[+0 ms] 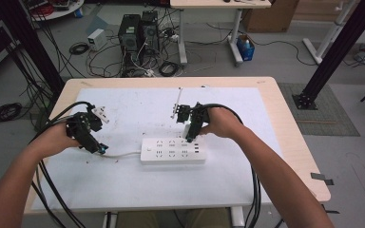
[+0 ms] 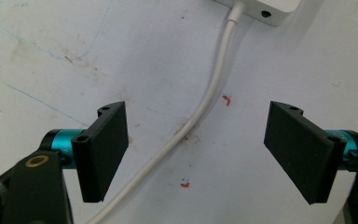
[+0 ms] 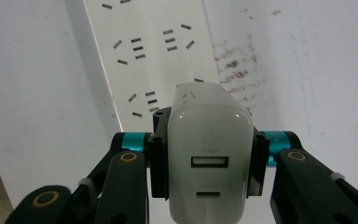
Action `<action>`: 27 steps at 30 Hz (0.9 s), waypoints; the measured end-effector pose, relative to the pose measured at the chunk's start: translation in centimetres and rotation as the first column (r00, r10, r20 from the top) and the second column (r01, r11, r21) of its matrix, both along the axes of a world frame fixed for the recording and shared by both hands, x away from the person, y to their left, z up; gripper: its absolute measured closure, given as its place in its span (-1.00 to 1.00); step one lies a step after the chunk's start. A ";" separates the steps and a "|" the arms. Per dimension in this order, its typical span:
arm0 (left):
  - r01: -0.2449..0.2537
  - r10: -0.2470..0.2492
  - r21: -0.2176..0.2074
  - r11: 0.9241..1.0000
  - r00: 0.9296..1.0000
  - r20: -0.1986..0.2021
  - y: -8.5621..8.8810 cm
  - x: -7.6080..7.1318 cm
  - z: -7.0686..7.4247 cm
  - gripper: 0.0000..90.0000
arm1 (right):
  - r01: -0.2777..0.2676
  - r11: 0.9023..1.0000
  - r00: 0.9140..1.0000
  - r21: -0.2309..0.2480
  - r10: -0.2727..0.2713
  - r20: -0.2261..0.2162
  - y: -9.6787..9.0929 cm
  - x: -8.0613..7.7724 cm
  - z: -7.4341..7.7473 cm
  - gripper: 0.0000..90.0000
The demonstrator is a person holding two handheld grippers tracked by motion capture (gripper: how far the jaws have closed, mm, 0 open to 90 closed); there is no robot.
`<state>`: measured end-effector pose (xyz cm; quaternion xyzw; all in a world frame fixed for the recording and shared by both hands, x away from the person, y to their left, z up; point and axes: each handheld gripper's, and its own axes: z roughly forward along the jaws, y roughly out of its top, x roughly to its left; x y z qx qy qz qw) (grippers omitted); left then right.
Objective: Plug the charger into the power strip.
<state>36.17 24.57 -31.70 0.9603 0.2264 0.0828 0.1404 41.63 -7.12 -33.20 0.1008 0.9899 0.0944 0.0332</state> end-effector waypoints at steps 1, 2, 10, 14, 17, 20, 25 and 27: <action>-0.004 0.004 -0.009 1.000 1.000 -0.001 0.0 -0.1 -0.1 -0.51 | -0.006 1.000 1.000 -0.005 0.006 -0.005 0.4 0.0 -0.3 0.38; -0.004 0.004 -0.009 1.000 1.000 -0.001 0.0 -0.1 -0.1 -0.51 | -0.006 1.000 1.000 -0.005 0.006 -0.005 0.4 0.0 -0.3 0.38; 0.008 -0.008 0.005 1.000 1.000 0.004 0.1 -0.1 -0.5 -0.51 | -0.105 0.992 0.994 -0.068 0.103 -0.031 2.0 0.3 -2.6 0.38; 0.008 -0.008 0.003 1.000 1.000 -0.002 -0.1 0.1 -0.8 -0.51 | -0.125 0.989 0.992 -0.074 0.123 -0.027 2.2 0.4 -2.9 0.38; 0.015 -0.015 0.005 1.000 1.000 -0.008 -0.3 0.4 -1.0 -0.51 | -0.169 0.979 0.986 -0.113 0.167 -0.021 2.6 0.2 -3.1 0.38; 0.020 -0.020 0.001 1.000 1.000 -0.005 -0.4 0.4 -1.0 -0.51 | -0.204 0.971 0.979 -0.127 0.203 -0.017 2.9 0.1 -3.1 0.38; 0.017 -0.017 -0.001 1.000 1.000 -0.008 -0.3 0.5 -1.1 -0.51 | -0.231 0.960 0.972 -0.160 0.236 0.014 3.4 -0.5 -3.2 0.38; 0.018 -0.018 0.000 1.000 1.000 -0.009 -0.2 0.6 -1.1 -0.51 | -0.216 0.964 0.976 -0.153 0.219 0.000 3.4 -0.3 -3.3 0.38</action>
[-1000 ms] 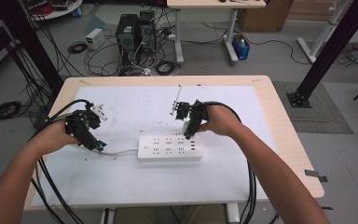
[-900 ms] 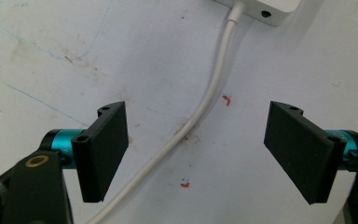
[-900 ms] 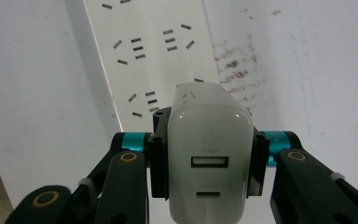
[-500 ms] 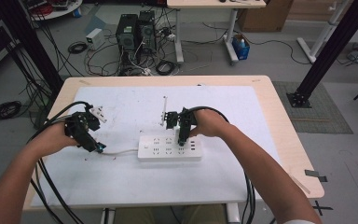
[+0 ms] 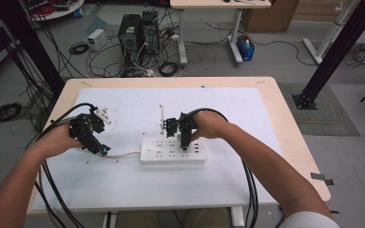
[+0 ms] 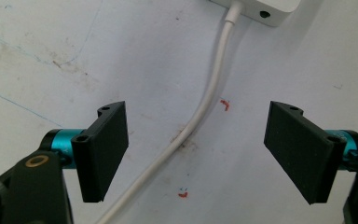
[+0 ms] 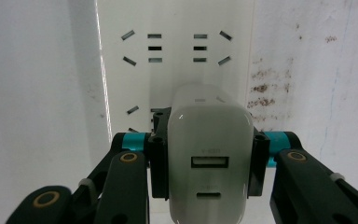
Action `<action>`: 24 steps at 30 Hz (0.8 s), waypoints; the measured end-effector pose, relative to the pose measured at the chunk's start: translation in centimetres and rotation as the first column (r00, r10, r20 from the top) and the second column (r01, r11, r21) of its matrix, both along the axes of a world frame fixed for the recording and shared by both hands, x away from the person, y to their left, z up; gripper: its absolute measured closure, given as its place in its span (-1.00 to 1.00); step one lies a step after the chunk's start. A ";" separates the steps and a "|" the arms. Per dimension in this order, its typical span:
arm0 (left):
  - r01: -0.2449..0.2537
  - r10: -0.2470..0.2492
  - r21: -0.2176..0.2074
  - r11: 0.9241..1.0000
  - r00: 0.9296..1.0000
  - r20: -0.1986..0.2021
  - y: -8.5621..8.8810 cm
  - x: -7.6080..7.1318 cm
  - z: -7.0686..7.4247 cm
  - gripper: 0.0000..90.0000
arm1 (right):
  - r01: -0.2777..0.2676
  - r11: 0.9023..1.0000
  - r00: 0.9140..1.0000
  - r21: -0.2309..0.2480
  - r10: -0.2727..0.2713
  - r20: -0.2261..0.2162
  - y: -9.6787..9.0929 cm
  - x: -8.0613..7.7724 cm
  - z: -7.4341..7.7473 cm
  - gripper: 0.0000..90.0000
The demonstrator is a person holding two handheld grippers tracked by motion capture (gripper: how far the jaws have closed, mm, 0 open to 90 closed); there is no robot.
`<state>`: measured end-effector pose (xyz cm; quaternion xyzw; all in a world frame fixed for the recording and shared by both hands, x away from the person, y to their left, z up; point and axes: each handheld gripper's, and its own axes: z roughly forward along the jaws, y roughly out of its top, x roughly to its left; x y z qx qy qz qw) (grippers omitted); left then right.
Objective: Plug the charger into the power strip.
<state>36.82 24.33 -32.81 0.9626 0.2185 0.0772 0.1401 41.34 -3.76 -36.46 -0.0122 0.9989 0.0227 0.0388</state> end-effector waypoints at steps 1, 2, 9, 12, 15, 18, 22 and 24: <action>-0.004 0.004 -0.003 1.000 1.000 0.002 0.0 0.0 0.0 -0.51 | 0.008 1.000 1.000 0.001 -0.008 -0.014 -0.1 0.2 0.0 0.39; 0.001 -0.001 0.001 1.000 1.000 0.001 0.0 0.1 0.0 -0.51 | 0.009 1.000 1.000 0.000 -0.009 -0.020 -0.1 0.5 -0.2 0.39; 0.005 -0.004 0.009 1.000 1.000 -0.002 0.0 0.0 -0.1 -0.51 | 0.070 0.998 0.993 0.000 -0.070 -0.090 -0.2 1.4 -0.7 0.39; -0.001 0.001 0.004 1.000 1.000 0.004 0.2 0.0 0.1 -0.51 | 0.021 1.000 1.000 0.001 -0.021 -0.013 -0.1 0.3 -0.8 0.39; -0.011 0.011 -0.007 1.000 1.000 0.006 0.4 -0.1 0.1 -0.51 | -0.019 1.000 0.999 -0.023 0.020 0.046 0.2 -0.5 -1.0 0.39; -0.006 0.006 -0.003 1.000 1.000 0.004 0.5 -0.1 0.1 -0.51 | 0.021 1.000 0.999 -0.019 -0.022 -0.037 0.2 0.8 -0.9 0.39; -0.008 0.008 -0.005 1.000 1.000 -0.002 0.3 -0.1 -0.1 -0.51 | 0.064 0.998 0.993 -0.002 -0.064 -0.104 -0.1 1.6 -0.9 0.39; -0.005 0.005 -0.004 1.000 1.000 0.002 0.2 -0.1 -0.1 -0.51 | 0.033 0.999 0.997 -0.006 -0.034 -0.072 0.1 1.3 -1.0 0.39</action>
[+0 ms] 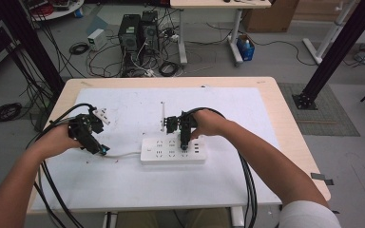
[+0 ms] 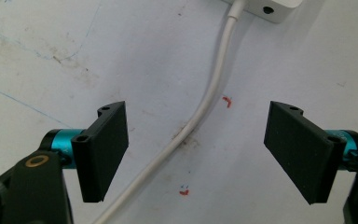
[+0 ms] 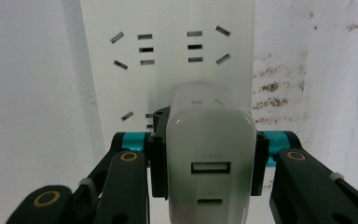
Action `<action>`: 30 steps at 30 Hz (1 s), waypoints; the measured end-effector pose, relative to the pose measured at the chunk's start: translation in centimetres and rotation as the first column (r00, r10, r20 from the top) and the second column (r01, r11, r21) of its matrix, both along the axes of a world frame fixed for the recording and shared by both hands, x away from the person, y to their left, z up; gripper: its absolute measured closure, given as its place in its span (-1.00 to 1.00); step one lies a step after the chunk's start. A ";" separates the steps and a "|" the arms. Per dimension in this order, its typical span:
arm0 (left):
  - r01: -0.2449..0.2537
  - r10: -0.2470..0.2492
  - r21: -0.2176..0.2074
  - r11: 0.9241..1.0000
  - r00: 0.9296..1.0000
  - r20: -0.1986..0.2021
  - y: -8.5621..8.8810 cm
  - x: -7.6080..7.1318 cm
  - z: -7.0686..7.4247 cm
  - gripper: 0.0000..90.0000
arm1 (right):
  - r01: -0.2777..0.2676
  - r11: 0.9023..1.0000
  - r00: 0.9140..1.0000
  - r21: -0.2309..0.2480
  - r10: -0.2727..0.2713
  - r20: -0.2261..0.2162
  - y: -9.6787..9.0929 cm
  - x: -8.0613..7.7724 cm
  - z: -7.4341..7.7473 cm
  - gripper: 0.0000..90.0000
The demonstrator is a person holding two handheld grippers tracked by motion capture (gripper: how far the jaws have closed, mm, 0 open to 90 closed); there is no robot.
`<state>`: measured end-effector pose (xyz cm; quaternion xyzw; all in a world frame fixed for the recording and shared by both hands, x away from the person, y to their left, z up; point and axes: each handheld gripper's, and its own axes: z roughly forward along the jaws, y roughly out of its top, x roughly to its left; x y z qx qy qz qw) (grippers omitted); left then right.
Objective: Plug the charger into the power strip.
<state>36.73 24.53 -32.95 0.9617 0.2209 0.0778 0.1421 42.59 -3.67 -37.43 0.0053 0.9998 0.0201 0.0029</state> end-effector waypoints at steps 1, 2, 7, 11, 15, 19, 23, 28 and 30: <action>0.006 -0.006 0.000 1.000 1.000 -0.001 -0.1 0.0 0.0 -0.51 | -0.005 1.000 1.000 -0.007 0.005 0.020 0.1 -0.4 0.0 0.39; 0.004 -0.004 -0.005 1.000 1.000 0.004 -0.2 0.0 0.0 -0.51 | -0.029 0.999 0.998 -0.016 0.030 0.060 0.1 -1.0 -0.1 0.39; 0.012 -0.012 0.005 1.000 1.000 0.005 -0.2 0.1 -0.1 -0.51 | -0.043 0.999 0.996 -0.017 0.044 0.078 0.0 -1.1 -0.4 0.39; 0.001 -0.001 0.002 1.000 1.000 0.004 0.0 0.1 -0.1 -0.51 | 0.018 0.999 0.999 0.034 -0.016 -0.052 -0.5 0.9 -0.5 0.39; -0.002 0.002 -0.010 1.000 1.000 0.009 0.1 0.1 -0.1 -0.51 | 0.013 1.000 1.000 0.003 -0.013 -0.011 -0.2 0.1 -0.6 0.39; -0.002 0.002 -0.010 1.000 1.000 0.010 0.0 0.3 -0.2 -0.51 | -0.037 0.999 0.997 -0.031 0.039 0.070 0.4 -1.1 -0.6 0.39; -0.001 0.001 -0.003 1.000 1.000 0.005 0.0 0.4 -0.2 -0.51 | 0.005 0.999 1.000 -0.036 -0.005 -0.008 0.4 0.0 -0.6 0.39; 0.001 -0.001 -0.004 1.000 1.000 0.008 -0.1 0.4 -0.1 -0.51 | 0.013 0.999 1.000 -0.037 -0.013 -0.003 0.5 -0.5 -0.7 0.04; 0.001 -0.001 -0.003 1.000 1.000 0.010 -0.2 0.3 -0.1 -0.51 | 0.044 0.998 0.999 -0.036 -0.044 -0.009 0.2 -0.6 -0.5 -0.13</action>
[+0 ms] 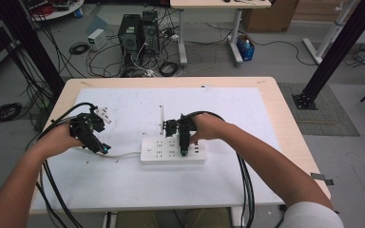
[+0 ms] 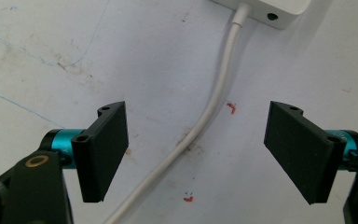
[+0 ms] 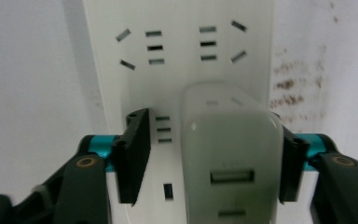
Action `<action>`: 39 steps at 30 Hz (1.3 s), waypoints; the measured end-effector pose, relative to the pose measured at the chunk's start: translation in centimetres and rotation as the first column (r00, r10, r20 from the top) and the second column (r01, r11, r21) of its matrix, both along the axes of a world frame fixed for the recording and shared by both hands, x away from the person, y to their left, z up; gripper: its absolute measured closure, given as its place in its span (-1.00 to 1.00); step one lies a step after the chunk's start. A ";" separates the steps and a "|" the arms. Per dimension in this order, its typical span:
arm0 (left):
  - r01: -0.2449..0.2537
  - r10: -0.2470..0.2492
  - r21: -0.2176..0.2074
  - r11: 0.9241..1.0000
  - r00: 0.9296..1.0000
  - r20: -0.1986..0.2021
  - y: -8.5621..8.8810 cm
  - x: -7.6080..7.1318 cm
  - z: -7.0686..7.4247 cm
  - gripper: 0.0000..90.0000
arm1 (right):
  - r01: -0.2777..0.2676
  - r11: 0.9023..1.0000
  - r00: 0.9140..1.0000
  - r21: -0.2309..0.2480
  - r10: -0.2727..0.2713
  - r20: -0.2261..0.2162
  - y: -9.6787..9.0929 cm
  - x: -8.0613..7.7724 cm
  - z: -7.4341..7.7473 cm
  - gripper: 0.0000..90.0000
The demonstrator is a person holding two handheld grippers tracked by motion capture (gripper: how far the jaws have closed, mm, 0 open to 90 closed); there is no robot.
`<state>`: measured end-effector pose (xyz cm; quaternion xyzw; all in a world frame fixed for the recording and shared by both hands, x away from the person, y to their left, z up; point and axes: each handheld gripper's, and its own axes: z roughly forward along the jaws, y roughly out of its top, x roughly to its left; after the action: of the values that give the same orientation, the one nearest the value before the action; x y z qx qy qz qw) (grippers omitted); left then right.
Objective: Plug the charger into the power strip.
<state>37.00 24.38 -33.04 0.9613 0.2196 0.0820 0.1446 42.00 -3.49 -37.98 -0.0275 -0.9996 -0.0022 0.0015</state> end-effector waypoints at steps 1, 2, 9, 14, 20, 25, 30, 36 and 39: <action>0.008 -0.008 0.004 1.000 1.000 -0.002 0.0 0.0 0.0 -0.51 | 0.005 1.000 1.000 0.013 -0.005 0.013 -0.2 0.0 0.3 -0.13; 0.008 -0.008 0.004 1.000 1.000 -0.002 0.0 0.0 0.0 -0.51 | 0.005 1.000 1.000 0.013 -0.005 0.013 -0.2 0.0 0.3 -0.13; 0.014 -0.014 0.005 1.000 1.000 0.003 -0.4 -0.1 -0.1 -0.51 | -0.020 0.996 0.998 0.084 0.016 0.056 -1.1 -0.1 1.3 0.38; 0.011 -0.011 0.004 1.000 1.000 0.003 -0.5 -0.1 -0.1 -0.51 | -0.040 0.996 0.995 0.076 0.033 0.094 -1.0 -0.7 1.3 0.39; 0.006 -0.006 0.005 1.000 1.000 -0.005 -0.6 -0.2 -0.5 -0.51 | -0.032 0.998 0.997 0.061 0.028 0.065 -0.8 -0.3 1.3 0.39; 0.014 -0.014 0.003 1.000 1.000 -0.003 -0.8 -0.2 -0.4 -0.51 | -0.051 0.998 0.994 0.046 0.047 0.097 -0.7 -0.8 1.2 0.39; 0.011 -0.011 0.001 1.000 1.000 0.000 -0.6 -0.2 -0.3 -0.51 | -0.062 0.996 0.991 0.065 0.054 0.125 -1.0 -1.1 1.0 0.39; 0.012 -0.012 -0.002 1.000 1.000 0.005 -0.5 -0.3 -0.1 -0.51 | -0.026 0.994 0.998 0.106 0.020 0.062 -1.4 -0.2 1.0 0.39; 0.007 -0.007 -0.004 1.000 1.000 0.004 -0.5 -0.4 -0.1 -0.51 | -0.018 0.992 0.998 0.127 0.010 0.060 -1.6 -0.1 0.9 0.39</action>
<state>36.58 23.88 -33.15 0.9616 0.2162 0.0828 0.1475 41.85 -5.08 -37.09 -0.0202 -0.9972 -0.0669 -0.0264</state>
